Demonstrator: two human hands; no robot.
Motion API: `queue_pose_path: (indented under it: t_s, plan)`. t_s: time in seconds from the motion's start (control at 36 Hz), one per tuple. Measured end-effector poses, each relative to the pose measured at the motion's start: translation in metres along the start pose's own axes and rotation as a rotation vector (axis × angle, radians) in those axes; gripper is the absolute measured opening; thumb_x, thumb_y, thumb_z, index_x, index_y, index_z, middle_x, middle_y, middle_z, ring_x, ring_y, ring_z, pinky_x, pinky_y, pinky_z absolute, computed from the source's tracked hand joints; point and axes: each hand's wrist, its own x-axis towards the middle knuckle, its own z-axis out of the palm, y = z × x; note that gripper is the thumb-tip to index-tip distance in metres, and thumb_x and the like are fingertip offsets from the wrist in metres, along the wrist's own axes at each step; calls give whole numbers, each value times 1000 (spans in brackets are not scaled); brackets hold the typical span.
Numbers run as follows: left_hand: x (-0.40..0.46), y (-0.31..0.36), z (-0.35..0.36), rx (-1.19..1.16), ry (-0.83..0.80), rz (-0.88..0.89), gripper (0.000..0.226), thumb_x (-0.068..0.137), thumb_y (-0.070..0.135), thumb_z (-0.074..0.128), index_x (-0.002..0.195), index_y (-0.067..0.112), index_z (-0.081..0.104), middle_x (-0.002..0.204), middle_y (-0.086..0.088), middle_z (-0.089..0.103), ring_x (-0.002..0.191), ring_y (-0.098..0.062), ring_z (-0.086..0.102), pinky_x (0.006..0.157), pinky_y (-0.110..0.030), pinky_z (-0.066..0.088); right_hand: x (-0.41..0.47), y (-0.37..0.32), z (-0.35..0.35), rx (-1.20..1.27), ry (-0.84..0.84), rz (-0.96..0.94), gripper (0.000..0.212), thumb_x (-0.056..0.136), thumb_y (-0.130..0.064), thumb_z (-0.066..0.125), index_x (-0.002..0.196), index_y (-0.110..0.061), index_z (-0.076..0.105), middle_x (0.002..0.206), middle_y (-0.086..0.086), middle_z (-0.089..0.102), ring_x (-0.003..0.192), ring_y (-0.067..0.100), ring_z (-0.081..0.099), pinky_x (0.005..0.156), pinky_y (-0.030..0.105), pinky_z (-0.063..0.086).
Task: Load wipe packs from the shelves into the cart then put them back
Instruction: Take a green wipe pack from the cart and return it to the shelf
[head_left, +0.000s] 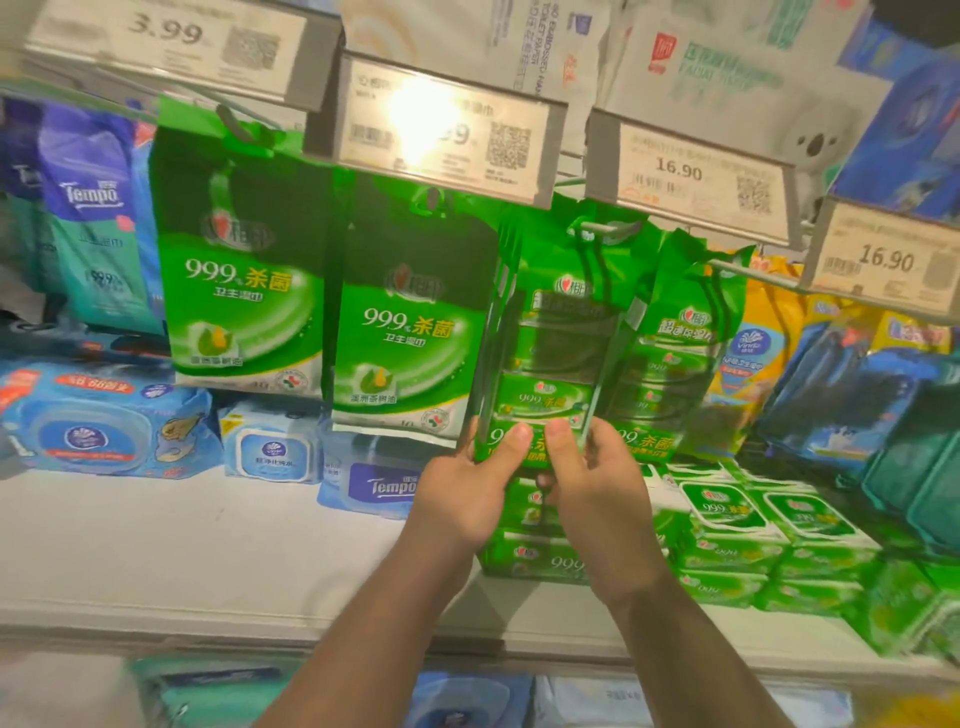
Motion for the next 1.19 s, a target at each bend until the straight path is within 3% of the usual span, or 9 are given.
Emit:
queue_pose_path:
  t_s: [0.17, 0.28, 0.36, 0.47, 0.58, 0.75, 0.81, 1.03, 1.19]
  plan:
    - [-5, -1, -9, -48, 50, -8, 41, 79, 47, 82, 77, 7, 77, 76, -4, 77, 70, -16, 69, 69, -30, 53, -4, 0, -1, 10, -42, 29, 17, 100, -36, 60, 92, -21, 64, 64, -20, 66, 68, 10, 67, 62, 24, 53]
    - [-11, -7, -17, -45, 10, 20, 63, 64, 59, 85, 103, 11, 73, 96, -2, 79, 92, -17, 75, 91, -46, 59, -11, -2, -2, 2, -23, 81, 23, 99, -41, 60, 94, -19, 65, 76, 1, 72, 67, 9, 66, 57, 16, 51]
    - [-18, -10, -25, -11, 41, 30, 66, 65, 60, 84, 104, 12, 61, 100, -1, 73, 90, -12, 72, 82, -36, 57, -19, -1, -1, 32, 19, 141, 29, 100, -37, 60, 116, -12, 64, 92, 16, 73, 68, 10, 64, 57, 15, 50]
    - [-27, -19, -41, 110, 3, 63, 77, 57, 74, 72, 109, 18, 60, 109, 3, 73, 90, -8, 67, 86, -33, 52, -34, 4, 5, 58, 102, 202, 39, 101, -23, 59, 136, -5, 54, 89, 7, 69, 74, 16, 65, 64, 24, 54]
    - [-39, -25, -58, 220, -32, 42, 49, 87, 52, 71, 130, 34, 56, 122, 15, 66, 110, -2, 61, 96, -25, 45, -56, 9, 6, 14, 172, 236, 33, 99, -21, 62, 127, -3, 61, 91, 1, 69, 79, 16, 70, 65, 22, 55]
    - [-67, -29, -74, 402, -86, 123, 63, 85, 55, 66, 142, 32, 53, 138, 17, 57, 128, -4, 51, 113, -36, 41, -95, 1, 3, -121, 183, 310, 36, 91, -36, 67, 110, -5, 67, 86, 6, 70, 95, 33, 71, 89, 47, 57]
    - [-78, -29, -79, 463, -85, 156, 65, 87, 54, 66, 145, 30, 51, 143, 16, 54, 133, -5, 47, 116, -36, 37, -109, -1, -2, -164, 157, 335, 50, 78, -53, 65, 106, -11, 68, 92, 6, 72, 95, 29, 70, 95, 53, 54]
    - [-140, -35, -94, 715, -82, 262, 71, 87, 52, 67, 150, 28, 44, 147, 14, 48, 119, 6, 40, 102, -15, 28, -160, -16, -35, -417, -67, 390, 44, 99, -40, 59, 139, -24, 54, 134, 0, 61, 112, 15, 58, 98, 31, 45]
    - [-198, -42, -100, 893, -41, 253, 82, 84, 64, 62, 154, 31, 37, 154, 9, 42, 143, -10, 35, 117, -30, 31, -218, -33, -66, -658, -219, 289, 67, 97, -52, 55, 155, -22, 38, 161, -2, 36, 145, 17, 36, 116, 29, 28]
